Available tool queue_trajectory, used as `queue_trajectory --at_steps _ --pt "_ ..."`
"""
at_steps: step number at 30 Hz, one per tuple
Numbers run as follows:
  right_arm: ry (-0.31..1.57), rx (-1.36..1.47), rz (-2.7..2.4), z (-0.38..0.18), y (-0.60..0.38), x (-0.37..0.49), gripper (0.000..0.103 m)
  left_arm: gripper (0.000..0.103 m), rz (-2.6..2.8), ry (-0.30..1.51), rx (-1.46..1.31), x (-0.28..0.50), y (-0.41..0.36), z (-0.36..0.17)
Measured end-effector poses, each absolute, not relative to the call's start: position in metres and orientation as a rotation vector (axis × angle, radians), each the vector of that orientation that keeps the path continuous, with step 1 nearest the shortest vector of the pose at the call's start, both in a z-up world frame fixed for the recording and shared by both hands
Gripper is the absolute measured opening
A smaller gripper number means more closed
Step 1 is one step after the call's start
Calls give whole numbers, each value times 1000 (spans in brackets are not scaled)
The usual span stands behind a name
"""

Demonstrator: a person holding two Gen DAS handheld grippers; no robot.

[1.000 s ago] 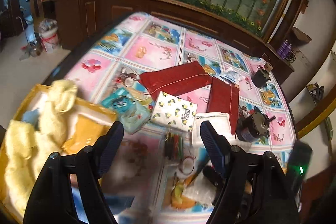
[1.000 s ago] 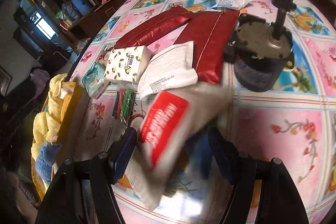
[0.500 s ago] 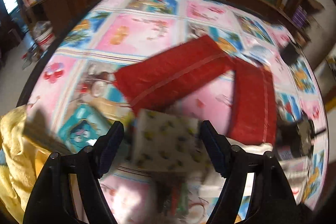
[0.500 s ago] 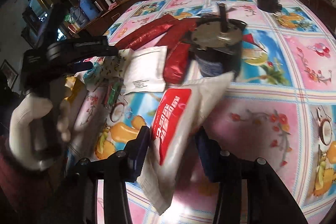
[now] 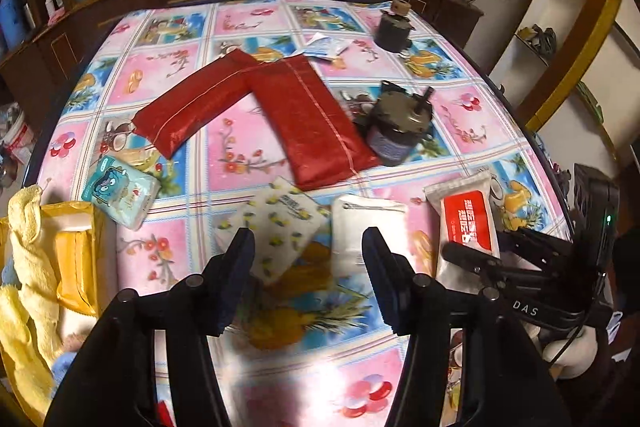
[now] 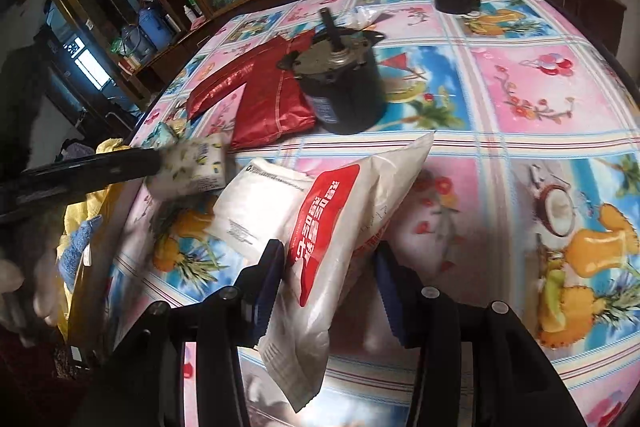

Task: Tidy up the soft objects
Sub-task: 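Grasp the white paper packet with the left tool while the right tool grasps the red-labelled white bag, then carry the packet and bag over the tray and open both tools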

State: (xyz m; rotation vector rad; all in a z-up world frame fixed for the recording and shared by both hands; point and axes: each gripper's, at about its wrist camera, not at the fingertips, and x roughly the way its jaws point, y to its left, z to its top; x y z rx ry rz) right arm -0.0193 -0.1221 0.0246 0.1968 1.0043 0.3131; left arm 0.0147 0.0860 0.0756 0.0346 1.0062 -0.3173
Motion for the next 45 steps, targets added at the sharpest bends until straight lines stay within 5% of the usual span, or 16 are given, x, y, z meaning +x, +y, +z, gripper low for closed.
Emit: queue_trajectory --at_steps 6,13,16,22,27,32,33,35,37,39,45 --pt "998 164 288 28 -142 -31 50 55 -435 982 261 16 20 48" --pt "1012 223 283 26 -166 -37 50 73 -421 1055 311 49 -3 9" --pt "1010 235 288 26 -168 -36 50 72 -454 1056 319 36 -8 7" --pt "1007 217 303 25 -162 -34 63 31 -453 1004 344 11 -15 18" --pt "1008 190 280 26 -153 -33 71 17 -450 962 301 -2 -10 34" --pt "1007 172 255 26 -152 -33 71 16 -441 959 230 -9 6 39" --pt "1008 155 249 27 -151 -34 71 17 -447 960 218 -10 9 39" --pt "1013 131 245 26 -150 -35 54 25 -430 965 212 -10 14 37" --pt "1014 126 250 25 -150 -36 54 58 -401 959 222 -11 19 36" --pt "1013 117 253 25 -149 -37 53 79 -358 930 238 -13 22 35" --pt "1013 124 271 25 -151 -37 53 84 -334 972 357 0 10 7"
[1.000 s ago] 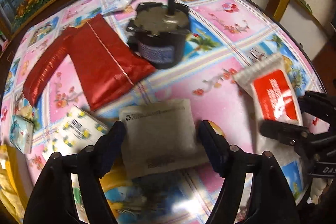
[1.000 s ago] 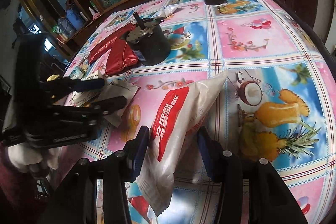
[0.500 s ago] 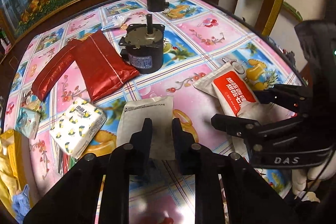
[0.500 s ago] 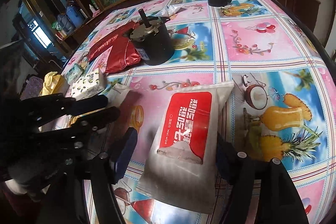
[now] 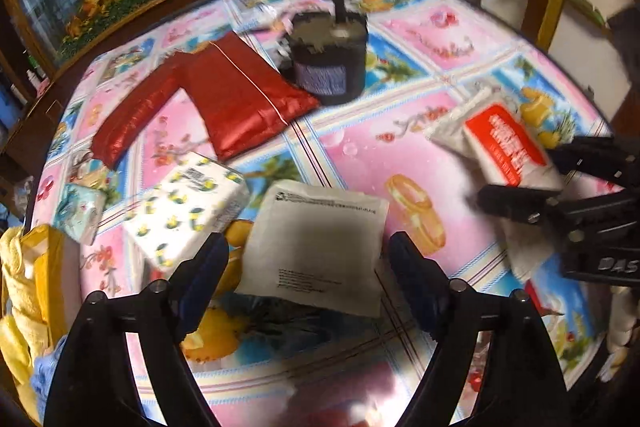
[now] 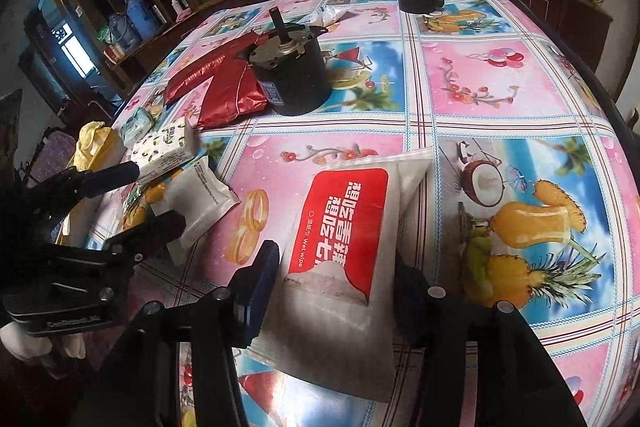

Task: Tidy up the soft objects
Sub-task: 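Carry the packet and bag over the tray and open both tools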

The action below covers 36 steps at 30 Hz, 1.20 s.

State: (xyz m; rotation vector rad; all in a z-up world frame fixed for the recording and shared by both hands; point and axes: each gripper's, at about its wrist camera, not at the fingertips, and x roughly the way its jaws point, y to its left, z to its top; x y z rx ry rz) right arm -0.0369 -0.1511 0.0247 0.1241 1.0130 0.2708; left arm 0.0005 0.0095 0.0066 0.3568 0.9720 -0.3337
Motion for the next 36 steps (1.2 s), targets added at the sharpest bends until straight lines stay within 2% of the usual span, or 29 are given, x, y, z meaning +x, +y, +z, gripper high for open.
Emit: queue_trajectory --at_steps 3,4,5,6,7,10,13,22,28,36 --pt "1012 127 279 24 -151 -37 54 100 -348 941 313 10 8 0" --pt "1011 127 283 25 -151 -37 55 100 -361 952 279 13 11 -2" --pt "1013 127 286 24 -151 -37 55 97 -390 980 211 18 16 -4" --pt "1012 127 290 24 -152 -38 55 87 -373 961 201 17 19 -2" --pt "1013 129 294 24 -152 -38 55 68 -390 953 198 15 20 2" --pt "1013 144 315 25 -152 -40 51 59 -415 965 163 9 24 10" --pt "1008 169 332 26 -152 -41 47 56 -412 959 124 1 32 14" --pt "958 177 370 47 -143 -50 47 56 -364 833 -36 -36 77 59" --pt "958 189 462 60 -118 -50 47 56 -238 761 -146 -69 145 89" --pt "970 150 637 77 -44 -45 47 57 19 716 -207 -112 243 95"
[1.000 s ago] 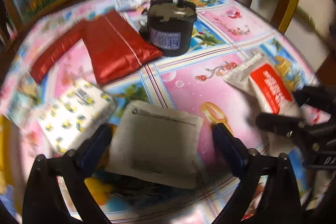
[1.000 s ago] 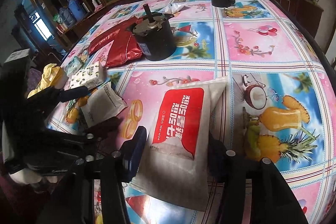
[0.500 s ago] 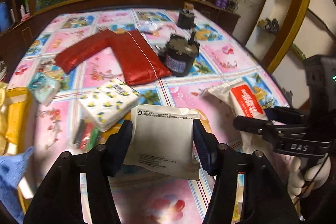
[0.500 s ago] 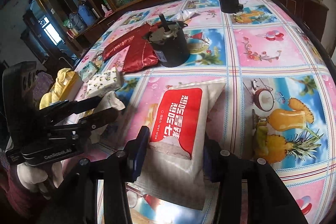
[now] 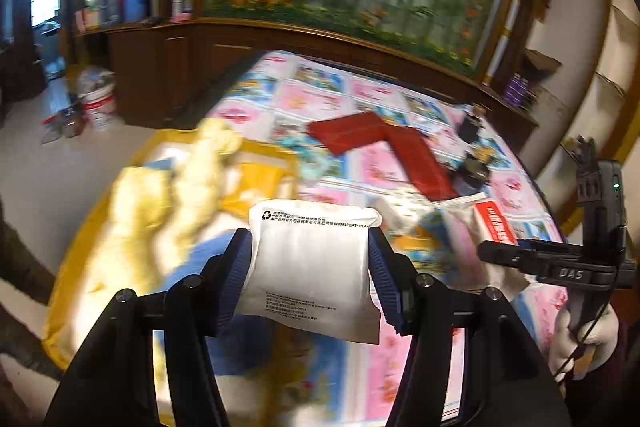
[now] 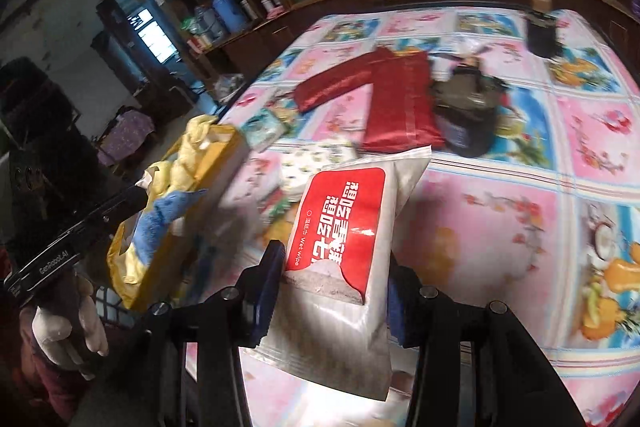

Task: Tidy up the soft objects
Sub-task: 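Carry the packet and bag over the tray and open both tools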

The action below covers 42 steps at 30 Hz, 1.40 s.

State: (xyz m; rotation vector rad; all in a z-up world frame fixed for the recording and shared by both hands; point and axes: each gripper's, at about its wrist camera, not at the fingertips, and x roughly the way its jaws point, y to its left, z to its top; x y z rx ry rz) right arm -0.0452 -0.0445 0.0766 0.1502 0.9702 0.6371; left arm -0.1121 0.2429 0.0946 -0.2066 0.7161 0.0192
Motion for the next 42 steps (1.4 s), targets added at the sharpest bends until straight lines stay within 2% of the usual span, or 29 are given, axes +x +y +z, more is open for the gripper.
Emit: queue_trajectory --at_steps 7,12,16,20,29,31,34,36,38,42 --pt "981 95 782 84 32 -50 47 57 190 736 -279 -131 304 73" --pt "981 32 880 90 86 -61 47 58 241 785 -286 -136 317 54" --pt "999 8 969 92 123 -71 47 64 247 799 -305 -136 324 44" --pt "1012 -28 1025 87 160 -75 47 66 269 761 -364 -142 339 51" --pt "1178 -10 1086 38 216 -73 47 78 370 651 -343 -152 353 67" --pt "1127 -83 1069 36 223 -83 46 82 403 660 -316 -148 350 65" --pt "1075 -177 1050 37 231 -94 49 82 417 667 -301 -143 347 60" --pt "1042 -205 1053 39 231 -99 55 82 412 668 -308 -143 347 58" --pt "999 -220 1045 43 232 -105 73 82 404 673 -322 -143 348 56" --pt "937 -220 1028 53 222 -110 75 82 408 662 -335 -145 347 66"
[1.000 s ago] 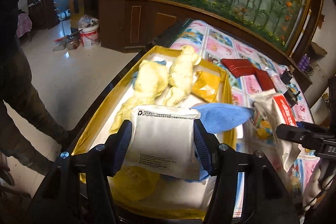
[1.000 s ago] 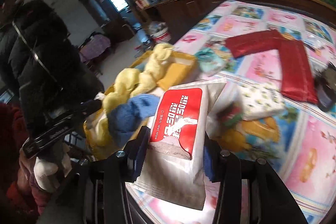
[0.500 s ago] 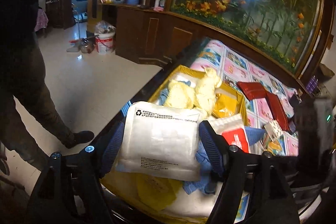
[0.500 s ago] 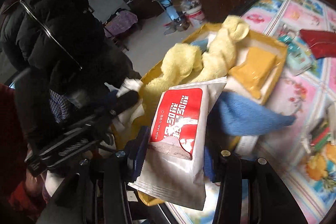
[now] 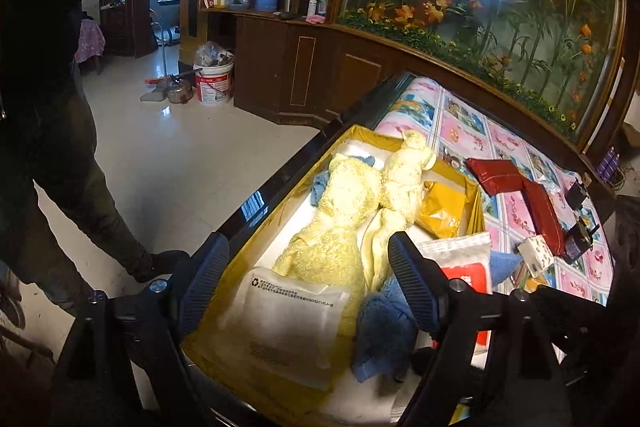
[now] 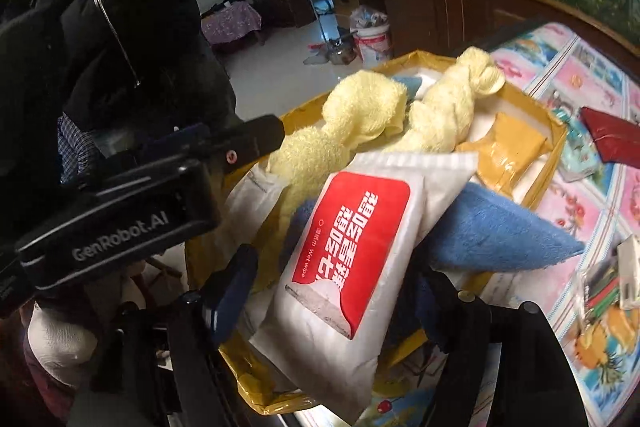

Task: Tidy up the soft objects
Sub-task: 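Move both tools back over the cluttered table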

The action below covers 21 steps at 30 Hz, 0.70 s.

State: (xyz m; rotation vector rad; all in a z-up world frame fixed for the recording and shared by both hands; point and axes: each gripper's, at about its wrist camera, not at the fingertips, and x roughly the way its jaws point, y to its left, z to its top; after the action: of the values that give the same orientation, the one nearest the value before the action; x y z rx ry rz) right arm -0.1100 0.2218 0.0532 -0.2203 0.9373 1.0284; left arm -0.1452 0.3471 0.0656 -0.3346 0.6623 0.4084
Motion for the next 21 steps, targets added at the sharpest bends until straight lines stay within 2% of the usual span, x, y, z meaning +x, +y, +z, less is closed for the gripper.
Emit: queue_trajectory --at_steps 7,9,12,14,21 --pt "836 -91 966 92 162 -101 75 83 524 572 -196 -147 305 100" --pt "801 -67 919 101 139 -98 75 89 607 537 -96 -144 281 110" --pt "731 -32 821 110 101 -93 89 100 659 505 60 -133 242 120" --pt "681 -24 716 110 73 -89 102 102 641 506 131 -124 217 124" --pt "697 49 535 103 -1 -60 102 102 510 567 229 -101 159 123"
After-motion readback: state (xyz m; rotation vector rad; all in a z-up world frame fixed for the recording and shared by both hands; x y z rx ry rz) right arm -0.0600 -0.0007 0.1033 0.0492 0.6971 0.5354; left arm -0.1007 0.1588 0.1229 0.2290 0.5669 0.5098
